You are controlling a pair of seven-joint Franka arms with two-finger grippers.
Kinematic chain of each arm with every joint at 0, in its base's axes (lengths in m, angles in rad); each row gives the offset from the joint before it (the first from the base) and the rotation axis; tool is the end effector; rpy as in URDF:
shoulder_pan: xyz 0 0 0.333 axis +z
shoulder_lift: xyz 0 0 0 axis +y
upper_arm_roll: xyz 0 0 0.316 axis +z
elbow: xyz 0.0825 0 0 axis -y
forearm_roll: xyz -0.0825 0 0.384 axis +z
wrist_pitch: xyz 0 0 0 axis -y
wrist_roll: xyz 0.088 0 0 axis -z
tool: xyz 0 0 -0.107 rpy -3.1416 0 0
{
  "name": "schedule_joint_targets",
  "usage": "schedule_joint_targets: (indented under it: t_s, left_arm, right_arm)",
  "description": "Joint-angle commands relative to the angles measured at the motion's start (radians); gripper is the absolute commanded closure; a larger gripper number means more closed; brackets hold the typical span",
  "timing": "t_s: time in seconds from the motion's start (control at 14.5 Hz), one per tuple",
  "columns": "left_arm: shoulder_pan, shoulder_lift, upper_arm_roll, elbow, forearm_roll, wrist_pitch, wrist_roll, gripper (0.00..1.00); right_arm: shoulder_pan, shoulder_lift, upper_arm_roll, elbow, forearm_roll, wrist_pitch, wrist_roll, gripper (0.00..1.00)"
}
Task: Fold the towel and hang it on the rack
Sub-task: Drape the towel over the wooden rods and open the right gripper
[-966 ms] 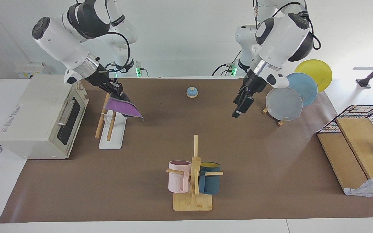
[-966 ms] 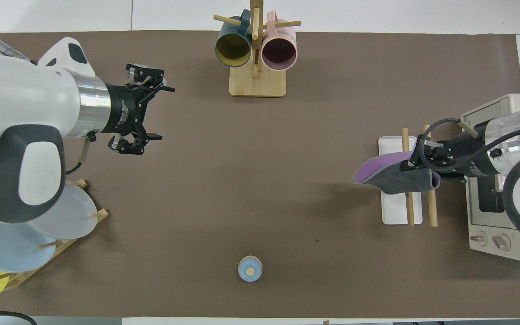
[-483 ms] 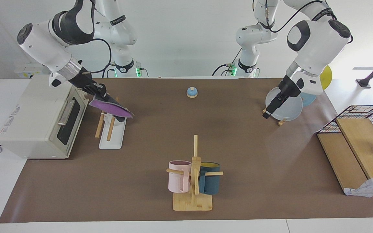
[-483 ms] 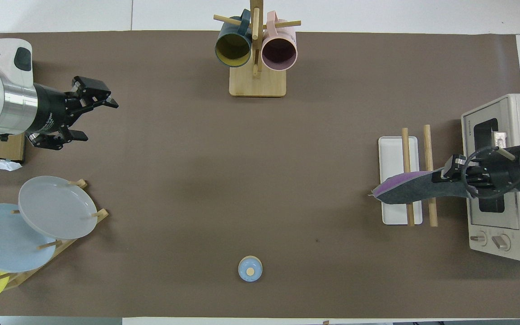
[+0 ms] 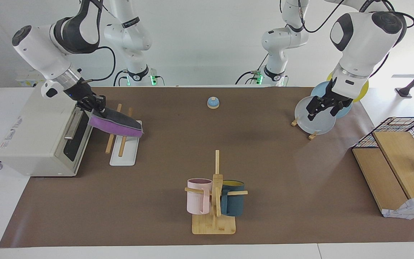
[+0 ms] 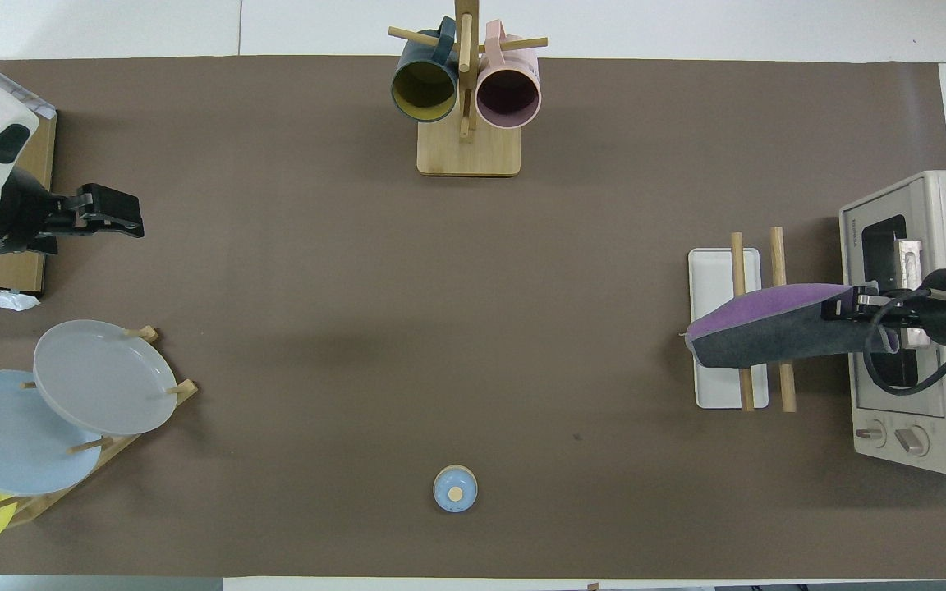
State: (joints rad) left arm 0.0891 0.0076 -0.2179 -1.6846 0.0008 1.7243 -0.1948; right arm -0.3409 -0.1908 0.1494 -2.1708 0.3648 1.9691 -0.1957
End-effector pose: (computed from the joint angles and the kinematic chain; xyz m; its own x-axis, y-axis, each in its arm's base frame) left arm 0.5628 -0.0724 0.5797 0.9973 0.0660 0.0315 0.0658 -0.9978 0.0071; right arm 0.4909 -0.0690 0.4760 0.9888 -0.1469 0.0266 -0.1322 -0.9444 -0.3011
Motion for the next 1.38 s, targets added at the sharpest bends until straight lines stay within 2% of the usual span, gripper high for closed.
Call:
schedule_joint_targets:
  t_s: [0.0, 0.07, 0.28, 0.41, 0.48, 0.55, 0.62, 0.83, 1.03, 1.24, 1.31]
  left_arm:
    - [-0.176, 0.032, 0.144, 0.101, 0.053, -0.124, 0.078, 0.0]
    - [-0.218, 0.026, 0.187, 0.103, 0.053, -0.141, 0.083, 0.0]
    - [-0.218, -0.04, 0.187, -0.009, 0.05, -0.109, 0.087, 0.0]
    - [-0.216, -0.043, 0.186, -0.018, 0.041, -0.097, 0.084, 0.0]
    - [-0.216, -0.041, 0.186, -0.012, 0.038, -0.098, 0.081, 0.0]
    - [-0.218, -0.041, 0.186, -0.011, 0.034, -0.103, 0.08, 0.0]
    - [-0.218, -0.04, 0.187, -0.009, 0.033, -0.103, 0.08, 0.0]
    - [-0.21, -0.038, 0.184, 0.014, 0.033, -0.106, 0.078, 0.0]
    - [-0.19, -0.029, 0.167, 0.026, 0.03, -0.109, 0.078, 0.0]
    - [-0.177, -0.028, 0.167, 0.026, -0.01, -0.097, 0.074, 0.0]
    - [-0.175, -0.028, 0.169, 0.032, -0.027, -0.095, 0.074, 0.0]
  right_arm:
    - [-0.015, -0.032, 0.012, -0.046, -0.039, 0.033, -0.063, 1.0]
    - [-0.017, -0.03, 0.012, -0.052, -0.041, 0.046, -0.065, 1.0]
    - [-0.017, -0.03, 0.012, -0.095, -0.093, 0.125, -0.122, 1.0]
    - [-0.017, -0.03, 0.012, -0.101, -0.102, 0.126, -0.125, 1.0]
    - [-0.017, -0.03, 0.012, -0.099, -0.102, 0.123, -0.122, 0.83]
    - [-0.015, -0.032, 0.012, -0.099, -0.102, 0.122, -0.108, 0.26]
    - [-0.015, -0.03, 0.013, -0.099, -0.102, 0.12, -0.091, 0.0]
    - [-0.015, -0.03, 0.013, -0.096, -0.113, 0.114, -0.094, 0.0]
    - [-0.015, -0.027, 0.013, -0.083, -0.21, 0.103, -0.1, 0.0]
    - [-0.009, -0.013, 0.015, 0.02, -0.296, 0.036, -0.102, 0.0]
    - [-0.004, 0.003, 0.015, 0.075, -0.316, -0.023, -0.1, 0.0]
